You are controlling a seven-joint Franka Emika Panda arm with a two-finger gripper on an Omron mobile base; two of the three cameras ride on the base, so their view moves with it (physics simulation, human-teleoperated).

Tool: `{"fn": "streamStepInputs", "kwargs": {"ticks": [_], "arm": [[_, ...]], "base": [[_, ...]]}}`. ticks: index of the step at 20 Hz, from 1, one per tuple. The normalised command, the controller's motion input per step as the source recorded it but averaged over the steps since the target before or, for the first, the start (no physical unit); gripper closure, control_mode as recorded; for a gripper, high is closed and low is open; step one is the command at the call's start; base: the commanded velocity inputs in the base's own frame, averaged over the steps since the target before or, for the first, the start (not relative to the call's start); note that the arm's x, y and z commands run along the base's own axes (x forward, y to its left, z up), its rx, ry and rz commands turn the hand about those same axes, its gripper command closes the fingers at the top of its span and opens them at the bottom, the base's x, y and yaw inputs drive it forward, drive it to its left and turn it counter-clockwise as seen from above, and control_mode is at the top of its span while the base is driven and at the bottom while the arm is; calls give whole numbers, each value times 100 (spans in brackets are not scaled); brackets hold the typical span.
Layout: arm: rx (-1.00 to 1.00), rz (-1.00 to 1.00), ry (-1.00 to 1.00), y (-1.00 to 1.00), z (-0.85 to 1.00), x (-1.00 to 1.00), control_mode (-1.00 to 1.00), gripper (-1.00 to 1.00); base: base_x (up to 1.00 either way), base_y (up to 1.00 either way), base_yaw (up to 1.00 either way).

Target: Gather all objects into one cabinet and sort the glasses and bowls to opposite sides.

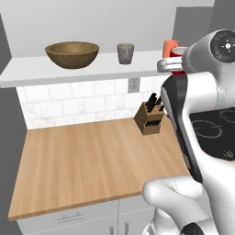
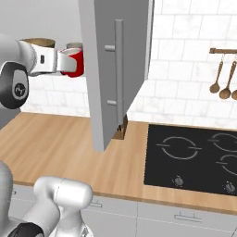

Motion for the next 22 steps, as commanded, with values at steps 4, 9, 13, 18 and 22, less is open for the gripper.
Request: {"fn": "streamStepInputs", "kwargs": {"ticks": [4, 9, 13, 18, 22], "arm": [[0, 0, -4, 0, -1, 34, -100, 100], [0, 0, -2, -1, 0, 33, -100, 100], [0, 0, 0, -9, 0, 41, -100, 100], [0, 0, 0, -18, 0, 36, -100, 100], [0, 0, 0, -6, -11, 53, -100, 100]], "base": [[0, 0, 0], [0, 0, 0], [0, 0, 0], [0, 0, 0], [0, 0, 0]]}}
